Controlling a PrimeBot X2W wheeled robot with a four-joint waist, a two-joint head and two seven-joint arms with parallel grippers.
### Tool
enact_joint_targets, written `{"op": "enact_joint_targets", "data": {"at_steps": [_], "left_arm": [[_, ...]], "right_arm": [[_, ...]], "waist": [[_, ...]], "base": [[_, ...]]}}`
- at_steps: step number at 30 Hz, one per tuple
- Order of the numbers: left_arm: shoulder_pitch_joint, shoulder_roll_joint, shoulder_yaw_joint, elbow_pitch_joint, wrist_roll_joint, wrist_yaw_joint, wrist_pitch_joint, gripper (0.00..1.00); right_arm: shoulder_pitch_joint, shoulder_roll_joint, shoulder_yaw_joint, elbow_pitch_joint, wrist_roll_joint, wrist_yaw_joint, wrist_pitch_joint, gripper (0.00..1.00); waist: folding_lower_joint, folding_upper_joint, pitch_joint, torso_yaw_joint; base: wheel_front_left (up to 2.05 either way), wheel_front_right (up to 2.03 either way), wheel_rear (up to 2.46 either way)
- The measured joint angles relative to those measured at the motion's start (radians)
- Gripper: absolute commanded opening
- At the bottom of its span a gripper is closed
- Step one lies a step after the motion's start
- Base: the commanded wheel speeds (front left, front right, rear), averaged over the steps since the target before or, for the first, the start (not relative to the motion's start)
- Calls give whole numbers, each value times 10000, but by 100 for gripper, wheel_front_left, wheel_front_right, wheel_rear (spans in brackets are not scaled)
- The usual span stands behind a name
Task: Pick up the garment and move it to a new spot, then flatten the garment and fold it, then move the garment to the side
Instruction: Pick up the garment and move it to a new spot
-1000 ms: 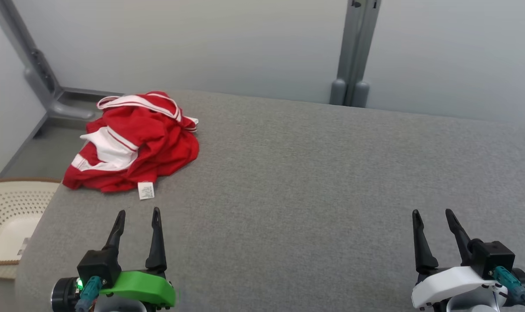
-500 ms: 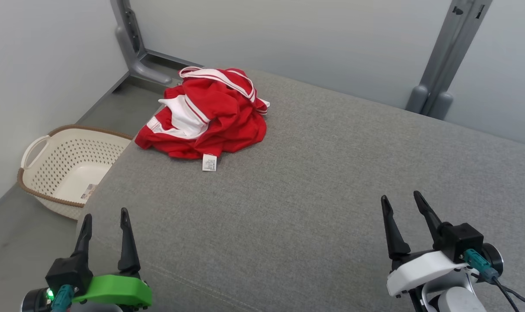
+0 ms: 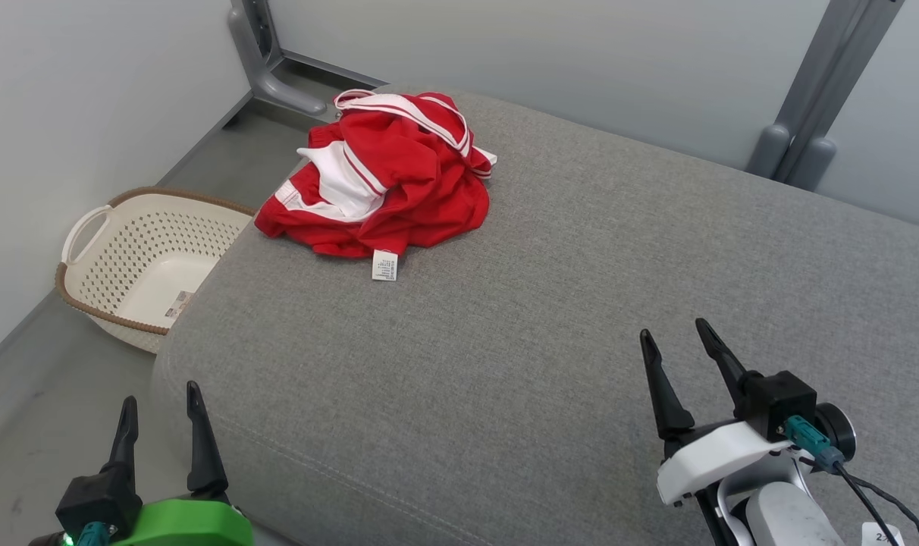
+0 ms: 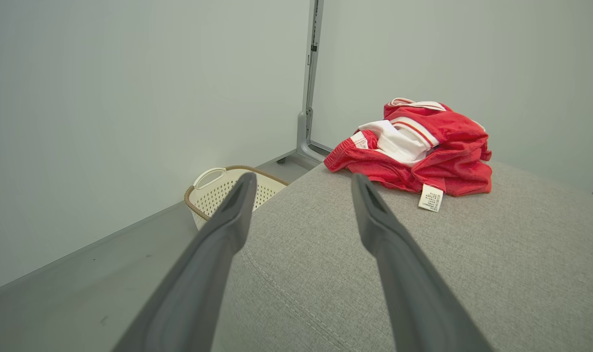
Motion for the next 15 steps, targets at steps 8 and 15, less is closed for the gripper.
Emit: {"op": "enact_joint_targets", "data": {"at_steps": [8,15], "left_arm": [[-412,-42,-192,796,-378,-230,221,100],[-2691,19,-556,2159,-938,-857,1381,100]], "right_arm": [[67,0,-263,23,-12,0,0,100],[368,0,-731,-180,-226,0,2,100]], "waist": [[0,0,-15,-9],[0,0,127,11]], "base": [[0,0,0],[0,0,0]]}}
